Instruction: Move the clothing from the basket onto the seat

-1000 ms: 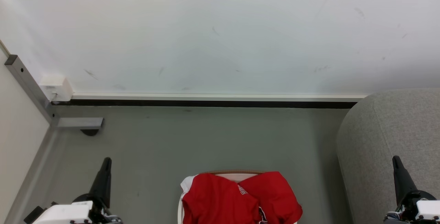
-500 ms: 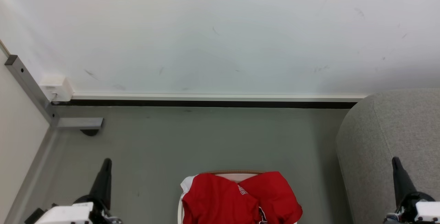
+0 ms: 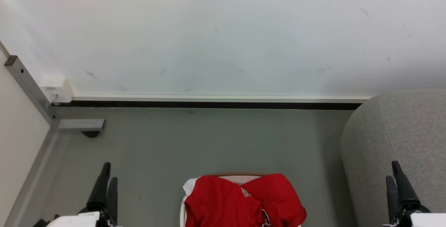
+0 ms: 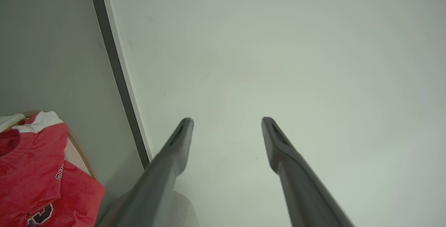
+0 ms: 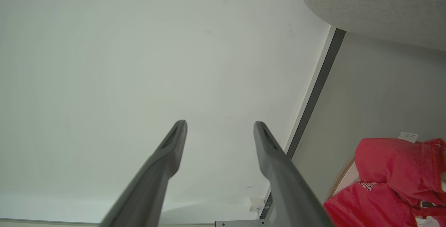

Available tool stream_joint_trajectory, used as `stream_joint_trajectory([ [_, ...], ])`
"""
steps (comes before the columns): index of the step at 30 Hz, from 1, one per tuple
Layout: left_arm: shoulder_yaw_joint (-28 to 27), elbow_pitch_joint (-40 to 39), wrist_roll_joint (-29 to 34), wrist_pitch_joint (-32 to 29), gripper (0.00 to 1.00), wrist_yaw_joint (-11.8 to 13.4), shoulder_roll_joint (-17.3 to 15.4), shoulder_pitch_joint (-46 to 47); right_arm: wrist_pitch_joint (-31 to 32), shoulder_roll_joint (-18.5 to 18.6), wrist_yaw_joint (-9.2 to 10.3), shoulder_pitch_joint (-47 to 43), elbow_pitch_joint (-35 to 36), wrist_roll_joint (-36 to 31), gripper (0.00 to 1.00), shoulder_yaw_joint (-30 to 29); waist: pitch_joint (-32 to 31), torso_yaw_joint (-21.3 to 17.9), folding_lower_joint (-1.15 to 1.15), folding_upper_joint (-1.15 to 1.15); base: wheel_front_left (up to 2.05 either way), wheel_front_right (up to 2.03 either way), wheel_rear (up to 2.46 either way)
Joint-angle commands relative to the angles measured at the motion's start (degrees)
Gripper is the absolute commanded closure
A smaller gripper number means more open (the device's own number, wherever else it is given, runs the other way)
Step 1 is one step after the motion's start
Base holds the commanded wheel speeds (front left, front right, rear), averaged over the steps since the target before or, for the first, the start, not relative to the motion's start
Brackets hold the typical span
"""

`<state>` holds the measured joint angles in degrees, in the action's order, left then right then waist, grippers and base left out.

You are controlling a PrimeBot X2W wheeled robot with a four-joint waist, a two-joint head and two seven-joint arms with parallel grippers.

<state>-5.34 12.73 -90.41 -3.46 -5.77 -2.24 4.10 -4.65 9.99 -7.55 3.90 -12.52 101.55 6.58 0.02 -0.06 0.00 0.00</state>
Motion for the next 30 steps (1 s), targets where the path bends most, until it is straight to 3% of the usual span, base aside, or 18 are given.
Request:
stream_joint_trajectory([
  [1,-0.1,-1.5,1.6,0.8,0.00,-0.2,-0.4,1.2,-0.6,0.0,0.01,0.5,1.7,-1.5,0.00,-0.1,0.0,0.0,0.00,0.00,0.00,0.00,0.00],
  [17,0.5,-4.4,18.2,4.4,0.00,-0.6,-0.6,0.9,-2.6,-1.5,0.03,0.0,5.3,-13.7,0.00,-1.0,0.1,-0.5,0.00,0.00,0.00,0.00,0.00],
  [30,-0.1,-6.7,34.5,7.2,0.00,-0.8,-0.6,0.3,-4.1,-2.5,0.04,-0.6,5.7,-31.7,0.00,-0.4,0.2,-0.7,0.00,0.00,0.00,0.00,0.00],
])
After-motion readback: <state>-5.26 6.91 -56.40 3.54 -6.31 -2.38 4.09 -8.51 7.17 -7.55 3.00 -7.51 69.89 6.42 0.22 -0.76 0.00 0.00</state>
